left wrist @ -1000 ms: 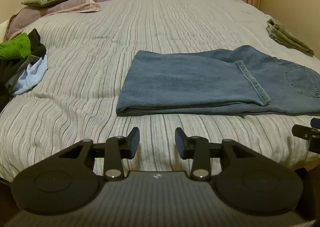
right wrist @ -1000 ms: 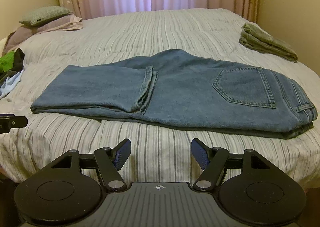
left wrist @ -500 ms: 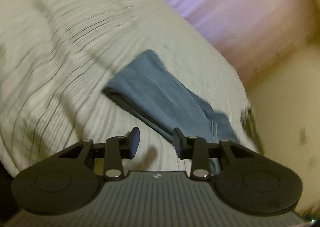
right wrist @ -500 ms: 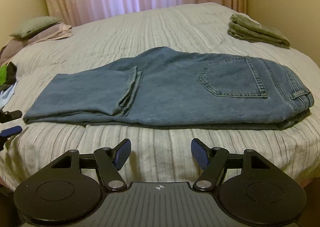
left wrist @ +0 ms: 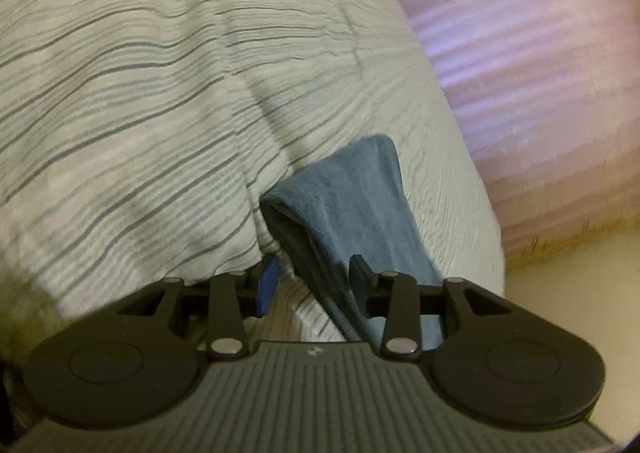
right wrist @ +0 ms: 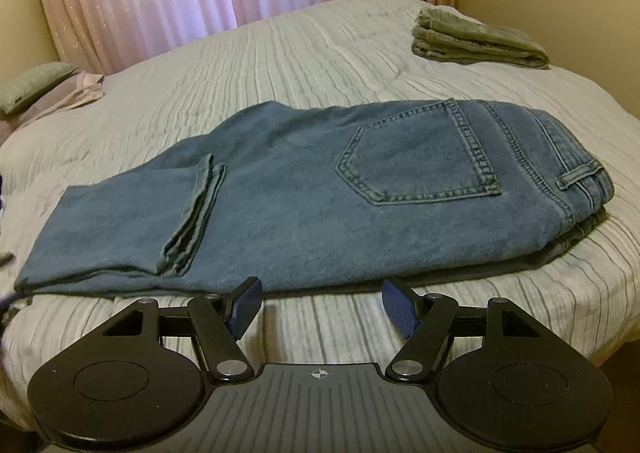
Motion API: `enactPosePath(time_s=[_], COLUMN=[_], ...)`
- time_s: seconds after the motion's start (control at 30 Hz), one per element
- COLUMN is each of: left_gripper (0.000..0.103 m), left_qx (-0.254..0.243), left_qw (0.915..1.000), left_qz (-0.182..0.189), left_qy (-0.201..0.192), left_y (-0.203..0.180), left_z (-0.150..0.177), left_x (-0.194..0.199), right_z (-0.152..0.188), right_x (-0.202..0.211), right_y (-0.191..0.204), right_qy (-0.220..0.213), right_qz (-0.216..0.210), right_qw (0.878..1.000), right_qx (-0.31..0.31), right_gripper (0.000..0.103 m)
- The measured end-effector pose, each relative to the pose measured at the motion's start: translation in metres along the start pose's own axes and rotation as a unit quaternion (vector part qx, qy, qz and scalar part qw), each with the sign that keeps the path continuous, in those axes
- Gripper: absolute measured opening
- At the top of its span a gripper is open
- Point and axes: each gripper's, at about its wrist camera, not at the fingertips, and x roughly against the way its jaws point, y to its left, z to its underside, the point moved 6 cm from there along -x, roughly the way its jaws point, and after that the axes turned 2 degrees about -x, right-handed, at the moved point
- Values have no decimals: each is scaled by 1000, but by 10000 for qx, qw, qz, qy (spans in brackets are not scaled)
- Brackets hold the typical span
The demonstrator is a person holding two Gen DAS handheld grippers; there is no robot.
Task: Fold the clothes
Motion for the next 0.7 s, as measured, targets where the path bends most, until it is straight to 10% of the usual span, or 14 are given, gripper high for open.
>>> enactPosePath(time_s=[0.2, 0.7], left_gripper=[43, 49], left_qx=[-704, -324], left_qw=[9953, 9989], left_qz=[90, 343], left_qy=[-662, 7], left_y=[-19, 7], left_z=[-36, -31], left_x=[20, -21], right_z=[1, 2], right_x=[-4, -9], right_y=[1, 0], right_qy=[50, 77], right_qz=[-6, 51], right_qw=[10000, 10000], right_qx=[-10, 30], right_gripper=[70, 70])
